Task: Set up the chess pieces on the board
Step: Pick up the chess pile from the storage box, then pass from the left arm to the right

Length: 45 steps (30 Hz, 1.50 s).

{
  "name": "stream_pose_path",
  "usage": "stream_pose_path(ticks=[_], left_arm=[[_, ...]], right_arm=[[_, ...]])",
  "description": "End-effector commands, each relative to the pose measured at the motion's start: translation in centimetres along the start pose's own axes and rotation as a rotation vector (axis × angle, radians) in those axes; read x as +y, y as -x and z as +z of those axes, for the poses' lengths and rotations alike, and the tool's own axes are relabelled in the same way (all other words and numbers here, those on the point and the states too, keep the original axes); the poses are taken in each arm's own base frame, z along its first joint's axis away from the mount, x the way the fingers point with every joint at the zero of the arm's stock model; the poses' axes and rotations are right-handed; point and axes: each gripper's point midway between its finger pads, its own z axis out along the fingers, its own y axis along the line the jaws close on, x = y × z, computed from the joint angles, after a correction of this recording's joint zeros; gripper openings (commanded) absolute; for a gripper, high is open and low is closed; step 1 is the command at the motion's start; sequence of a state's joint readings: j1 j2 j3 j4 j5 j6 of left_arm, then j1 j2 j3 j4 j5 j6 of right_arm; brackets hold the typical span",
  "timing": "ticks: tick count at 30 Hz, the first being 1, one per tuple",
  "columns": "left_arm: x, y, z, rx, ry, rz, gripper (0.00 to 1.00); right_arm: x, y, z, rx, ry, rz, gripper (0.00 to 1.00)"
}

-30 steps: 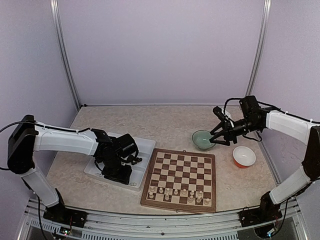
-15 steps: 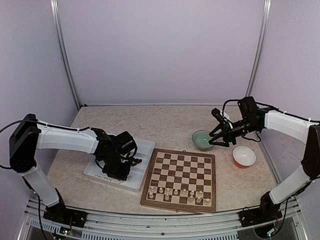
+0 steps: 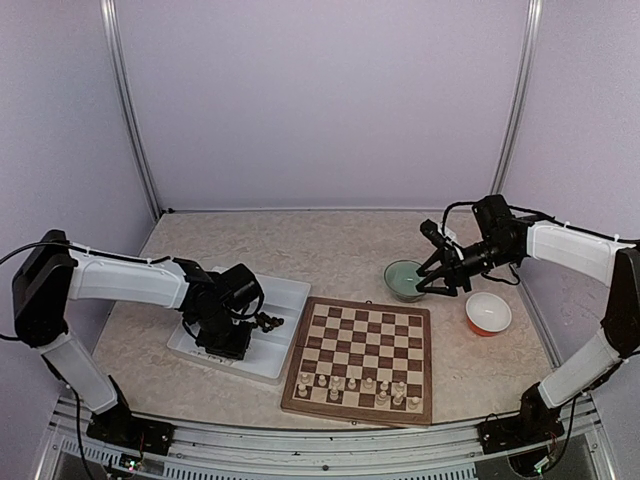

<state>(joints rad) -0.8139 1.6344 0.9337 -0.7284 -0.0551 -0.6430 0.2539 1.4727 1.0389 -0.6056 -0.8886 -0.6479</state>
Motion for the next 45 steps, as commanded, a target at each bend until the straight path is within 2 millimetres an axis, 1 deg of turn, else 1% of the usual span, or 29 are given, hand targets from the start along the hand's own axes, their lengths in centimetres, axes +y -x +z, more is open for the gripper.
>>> stream_pose_path(ticks=[1, 3, 5, 8, 10, 14, 16, 20, 22, 23, 26, 27, 28, 29, 30, 32, 34, 35, 36, 39, 40, 42, 44, 45], left_arm=[[0.2, -2.4, 1.7, 0.089, 0.015, 0.027, 0.32], [-0.1, -2.6, 1.9, 0.098, 0.025, 0.046, 0.32], [-0.5, -2.5, 1.9, 0.093, 0.023, 0.062, 0.27], [-1.2, -1.6, 1.3, 0.063, 0.003, 0.073, 0.2], [-1.7, -0.8, 0.5, 0.034, -0.002, 0.088, 0.17], [-3.8, 1.0, -2.3, -0.059, -0.047, 0.141, 0.15], [-4.8, 2.0, -4.1, -0.12, -0.075, 0.165, 0.14], [-5.8, 4.3, -7.6, -0.25, -0.124, 0.156, 0.14], [-6.7, 5.4, -9.5, -0.319, -0.176, 0.161, 0.14], [-7.3, 6.0, -10.4, -0.356, -0.208, 0.161, 0.14], [-9.6, 7.3, -13.6, -0.458, -0.313, 0.189, 0.14], [-10.4, 7.5, -14.6, -0.489, -0.349, 0.204, 0.14], [-11.1, 7.7, -15.5, -0.512, -0.382, 0.218, 0.14], [-11.9, 7.8, -16.3, -0.534, -0.411, 0.231, 0.14], [-12.4, 8.1, -17.0, -0.556, -0.431, 0.237, 0.14], [-13.1, 8.3, -17.6, -0.572, -0.467, 0.247, 0.15], [-13.9, 8.5, -18.0, -0.583, -0.488, 0.26, 0.15], [-14.3, 8.5, -18.2, -0.586, -0.499, 0.268, 0.15], [-14.8, 8.5, -18.2, -0.583, -0.509, 0.279, 0.15], [-16.1, 8.4, -18.5, -0.592, -0.532, 0.311, 0.15], [-16.7, 8.2, -18.5, -0.58, -0.546, 0.328, 0.15], [-17.5, 7.9, -18.4, -0.571, -0.545, 0.351, 0.15], [-18.2, 7.6, -18.4, -0.567, -0.549, 0.367, 0.15], [-18.5, 7.6, -18.5, -0.566, -0.554, 0.372, 0.15]], right_arm=[[0.3, 0.6, 0.1, 0.004, 0.013, -0.02, 0.55], [0.4, 0.6, 0.1, 0.003, 0.015, -0.021, 0.55], [0.4, 0.6, 0.2, 0.003, 0.019, -0.021, 0.55], [0.5, 0.8, 0.3, 0.004, 0.026, -0.022, 0.55], [0.7, 0.8, 0.5, 0.004, 0.034, -0.02, 0.54], [1.6, 1.9, 0.3, -0.02, 0.056, -0.054, 0.54], [2.2, 2.7, 0.2, -0.037, 0.074, -0.078, 0.55], [2.9, 5.1, 0.2, -0.087, 0.09, -0.098, 0.55], [2.9, 6.5, 0.2, -0.11, 0.103, -0.085, 0.56], [2.7, 7.4, 0.2, -0.116, 0.107, -0.071, 0.57], [2.9, 9.0, 0.9, -0.094, 0.152, -0.079, 0.66], [2.8, 9.5, 1.2, -0.096, 0.149, -0.074, 0.75], [2.8, 10.1, 1.3, -0.109, 0.149, -0.072, 0.93], [2.8, 10.6, 1.3, -0.128, 0.158, -0.068, 0.98], [2.9, 11.0, 1.3, -0.147, 0.168, -0.065, 0.99], [3.5, 12.0, 1.3, -0.181, 0.209, -0.067, 0.99], [4.5, 12.7, 2.2, -0.176, 0.238, -0.078, 0.99], [5.0, 13.0, 2.8, -0.165, 0.25, -0.083, 0.98], [5.3, 13.1, 3.6, -0.148, 0.264, -0.078, 0.93], [6.2, 13.1, 5.8, -0.109, 0.339, -0.038, 0.68], [6.3, 13.2, 6.5, -0.099, 0.362, -0.023, 0.62], [6.7, 12.9, 7.7, -0.076, 0.411, 0.012, 0.56], [7.4, 12.7, 8.7, -0.066, 0.469, 0.04, 0.52], [7.8, 12.9, 8.8, -0.07, 0.495, 0.044, 0.5]])
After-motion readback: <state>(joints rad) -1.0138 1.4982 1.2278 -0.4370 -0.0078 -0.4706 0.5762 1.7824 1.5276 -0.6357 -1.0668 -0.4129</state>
